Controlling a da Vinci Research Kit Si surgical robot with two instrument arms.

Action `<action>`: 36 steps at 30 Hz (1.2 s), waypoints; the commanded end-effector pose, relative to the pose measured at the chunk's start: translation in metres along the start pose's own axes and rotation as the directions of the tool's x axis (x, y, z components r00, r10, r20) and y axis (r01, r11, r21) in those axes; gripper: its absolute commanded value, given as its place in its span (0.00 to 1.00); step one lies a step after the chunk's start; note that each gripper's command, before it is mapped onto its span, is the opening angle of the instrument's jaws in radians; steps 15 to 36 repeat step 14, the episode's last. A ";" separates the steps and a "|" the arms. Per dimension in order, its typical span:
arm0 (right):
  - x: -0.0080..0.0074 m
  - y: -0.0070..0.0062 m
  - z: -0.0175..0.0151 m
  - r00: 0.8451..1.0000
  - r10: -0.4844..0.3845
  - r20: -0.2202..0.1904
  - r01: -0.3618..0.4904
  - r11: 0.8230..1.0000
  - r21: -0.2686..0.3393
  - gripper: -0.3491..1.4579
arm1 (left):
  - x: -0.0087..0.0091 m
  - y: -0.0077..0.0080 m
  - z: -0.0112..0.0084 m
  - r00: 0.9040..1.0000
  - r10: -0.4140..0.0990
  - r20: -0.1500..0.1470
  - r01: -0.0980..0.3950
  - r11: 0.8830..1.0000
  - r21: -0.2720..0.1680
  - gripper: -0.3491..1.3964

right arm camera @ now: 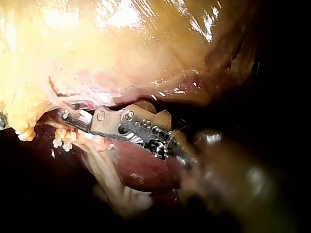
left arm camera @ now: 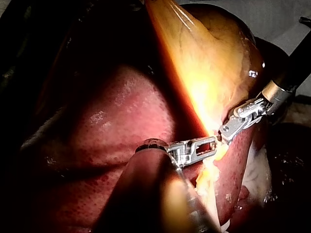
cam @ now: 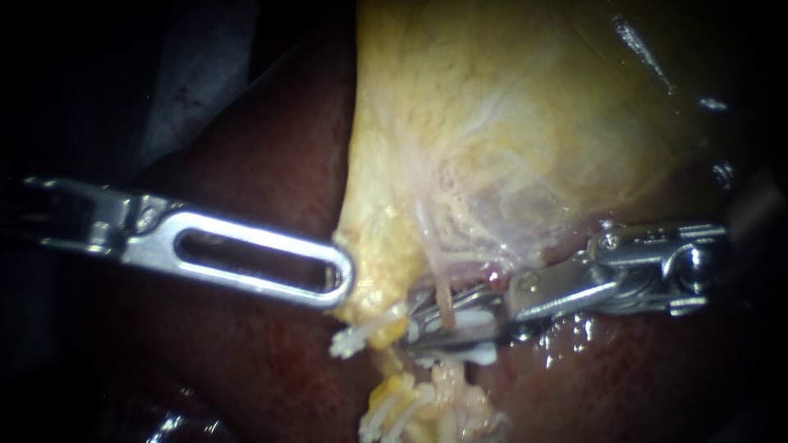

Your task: Clipping second clip right tube

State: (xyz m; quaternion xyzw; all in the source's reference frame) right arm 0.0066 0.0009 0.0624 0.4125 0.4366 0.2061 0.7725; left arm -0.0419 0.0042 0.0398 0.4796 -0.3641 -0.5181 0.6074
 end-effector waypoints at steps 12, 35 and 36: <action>-0.0002 -0.0002 0.0003 1.000 0.020 0.006 -0.020 1.000 0.012 0.00 | 0.0000 0.0001 0.0002 1.000 0.000 0.001 0.000 1.000 -0.001 0.00; -0.0003 -0.0002 0.0003 1.000 0.024 0.008 -0.024 1.000 0.014 0.00 | -0.0001 0.0001 0.0002 1.000 0.000 0.001 0.000 1.000 -0.001 0.00; -0.0003 -0.0002 0.0003 1.000 0.024 0.008 -0.024 1.000 0.014 0.00 | -0.0001 0.0001 0.0002 1.000 0.000 0.001 0.000 1.000 -0.001 0.00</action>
